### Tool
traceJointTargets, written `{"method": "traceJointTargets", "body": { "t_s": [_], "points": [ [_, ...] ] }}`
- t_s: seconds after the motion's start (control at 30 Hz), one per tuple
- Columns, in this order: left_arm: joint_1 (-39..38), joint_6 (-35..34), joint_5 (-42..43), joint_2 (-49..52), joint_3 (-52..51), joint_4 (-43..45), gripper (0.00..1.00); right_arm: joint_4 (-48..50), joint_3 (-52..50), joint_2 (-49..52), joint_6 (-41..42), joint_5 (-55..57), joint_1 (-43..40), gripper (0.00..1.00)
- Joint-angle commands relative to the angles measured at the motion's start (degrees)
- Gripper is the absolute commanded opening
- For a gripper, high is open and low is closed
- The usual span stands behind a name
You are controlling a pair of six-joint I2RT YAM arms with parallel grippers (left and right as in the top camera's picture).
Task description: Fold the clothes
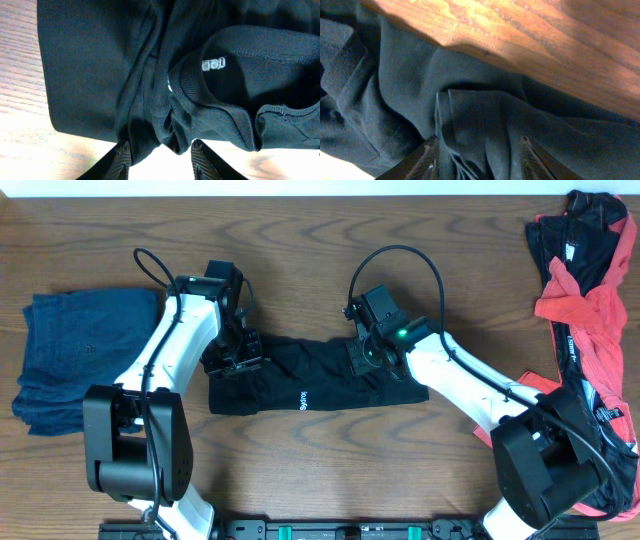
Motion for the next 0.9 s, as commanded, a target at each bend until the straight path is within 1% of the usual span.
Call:
{"method": "traceJointTargets", "body": {
  "t_s": [0.0,0.53,0.63,0.7,0.77,0.87],
  "points": [
    [0.0,0.2,0.3,-0.6,0.0,-0.8,0.42,0.2,0.3,-0.8,-0.3,1.6,0.5,0.49],
    [0.0,0.2,0.3,-0.6,0.0,-0.9,0.42,0.7,0.3,0.5,-0.3,1.6,2.0,0.48],
    [0.0,0.2,0.3,-0.6,0.0,-0.9,0.42,1.4,0.3,2.2,-0.3,1.7,2.6,0.43],
    [0.0,0.2,0.3,-0.6,0.0,-0.9,0.42,2.1,0.3,3.0,0.3,2.2,2.6,0.34],
    [0.0,0.2,0.3,-0.6,0.0,-0.9,0.42,2.5,0.3,3.6,1.9,3.9,2.5,0.29],
    [0.1,0.2,0.3,-0.6,0.0,-1.0,0.42,3.5,0.3,3.7,3.1,6.4,2.5,0.18]
  ]
}}
